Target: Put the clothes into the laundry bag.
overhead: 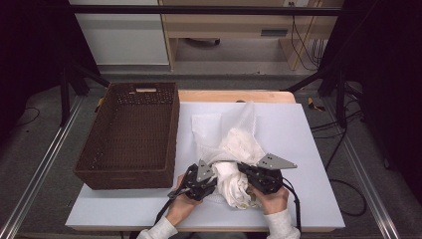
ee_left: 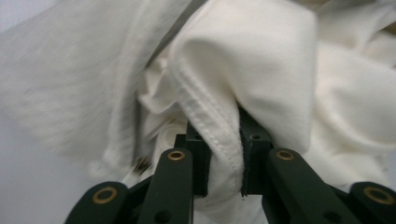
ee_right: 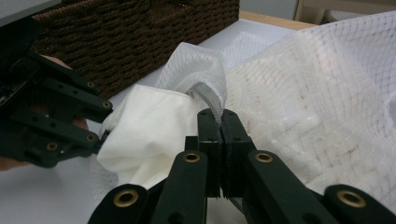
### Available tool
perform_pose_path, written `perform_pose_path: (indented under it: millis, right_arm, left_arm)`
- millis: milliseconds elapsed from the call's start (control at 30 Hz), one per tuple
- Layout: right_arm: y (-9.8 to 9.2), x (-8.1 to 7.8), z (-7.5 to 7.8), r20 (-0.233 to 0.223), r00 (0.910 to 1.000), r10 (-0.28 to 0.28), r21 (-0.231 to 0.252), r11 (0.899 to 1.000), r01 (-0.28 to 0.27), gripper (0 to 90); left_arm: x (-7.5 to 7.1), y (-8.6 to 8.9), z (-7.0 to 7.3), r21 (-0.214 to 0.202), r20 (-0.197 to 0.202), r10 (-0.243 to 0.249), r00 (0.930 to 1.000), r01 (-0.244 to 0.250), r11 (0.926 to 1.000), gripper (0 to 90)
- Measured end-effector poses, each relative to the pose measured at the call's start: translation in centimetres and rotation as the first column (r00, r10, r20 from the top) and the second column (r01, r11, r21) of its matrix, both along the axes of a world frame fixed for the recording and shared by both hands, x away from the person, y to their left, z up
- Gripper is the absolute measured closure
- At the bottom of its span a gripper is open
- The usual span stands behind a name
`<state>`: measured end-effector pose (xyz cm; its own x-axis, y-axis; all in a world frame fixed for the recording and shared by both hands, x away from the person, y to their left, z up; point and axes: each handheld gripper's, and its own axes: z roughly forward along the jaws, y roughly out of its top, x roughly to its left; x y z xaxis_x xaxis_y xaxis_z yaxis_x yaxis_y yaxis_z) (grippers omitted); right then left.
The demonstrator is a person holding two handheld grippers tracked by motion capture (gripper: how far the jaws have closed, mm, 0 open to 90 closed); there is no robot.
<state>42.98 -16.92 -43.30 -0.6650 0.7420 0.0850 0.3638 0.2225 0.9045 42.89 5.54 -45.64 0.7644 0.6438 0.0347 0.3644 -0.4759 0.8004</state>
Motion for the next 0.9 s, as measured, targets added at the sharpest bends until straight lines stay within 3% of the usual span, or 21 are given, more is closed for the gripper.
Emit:
perform_pose_path:
  millis: [67, 167, 233, 300, 367, 400, 500, 567, 633, 767, 900]
  right_arm:
    - [0.1, 0.0, 0.1, 0.005, 1.0000, 0.003, 0.008, 1.000, -0.003, 89.0]
    - [0.2, -0.2, 0.3, 0.016, 0.9998, 0.011, 0.016, 1.000, -0.011, 89.1]
    - [0.1, -0.3, 0.5, 0.022, 0.9996, 0.016, 0.034, 0.999, -0.017, 89.1]
    - [0.0, -0.5, 0.7, 0.029, 0.9991, 0.030, 0.045, 0.998, -0.031, 89.2]
    - [0.1, -0.7, 1.0, 0.034, 0.9987, 0.039, 0.046, 0.998, -0.041, 89.2]
    - [0.2, -0.7, 1.0, 0.035, 0.9985, 0.042, 0.047, 0.998, -0.044, 89.2]
    - [0.2, -0.7, 1.0, 0.033, 0.9989, 0.031, 0.029, 0.999, -0.032, 89.1]
    - [-0.1, -0.5, 0.7, 0.023, 0.9995, 0.023, 0.030, 0.999, -0.023, 89.2]
    - [-0.2, -0.4, 0.5, 0.015, 0.9998, 0.010, 0.022, 1.000, -0.011, 89.1]
    - [-0.3, -0.2, 0.2, 0.010, 1.0000, 0.001, 0.011, 1.000, -0.001, 89.0]
    - [-0.3, -0.3, 0.2, 0.013, 0.9999, -0.006, 0.013, 1.000, 0.006, 89.0]
  left_arm:
    - [-0.5, -1.1, 0.5, 0.004, 0.036, -0.038, 0.9986, 0.038, 0.9993, 78.3]
    - [-0.3, -2.5, 0.9, 0.032, 0.052, -0.046, 0.9976, 0.045, 0.9985, 78.4]
    - [0.5, -3.4, 0.7, 0.035, 0.045, -0.031, 0.9985, 0.029, 0.9990, 78.2]
    - [1.6, -3.9, 0.0, 0.053, 0.059, 0.010, 0.9982, -0.013, 0.9985, 78.1]
    - [2.9, -4.1, -0.8, 0.051, 0.044, 0.048, 0.9979, -0.050, 0.9974, 78.0]
    - [3.4, -4.2, -1.2, 0.050, 0.054, 0.062, 0.9966, -0.065, 0.9966, 77.8]
    - [4.0, -3.9, -1.4, 0.025, 0.037, 0.080, 0.9961, -0.081, 0.9964, 75.0]
    - [3.6, -3.6, -1.2, 0.034, 0.050, 0.089, 0.9948, -0.090, 0.9953, 69.2]
    - [3.0, -3.0, -0.7, 0.022, 0.032, 0.095, 0.9950, -0.096, 0.9952, 61.5]
    - [0.9, -0.5, 1.0, -0.018, 0.023, 0.059, 0.9980, -0.058, 0.9982, 41.4]
    - [-0.7, 2.1, 1.4, 0.042, 0.017, 0.065, 0.9977, -0.066, 0.9969, 32.4]
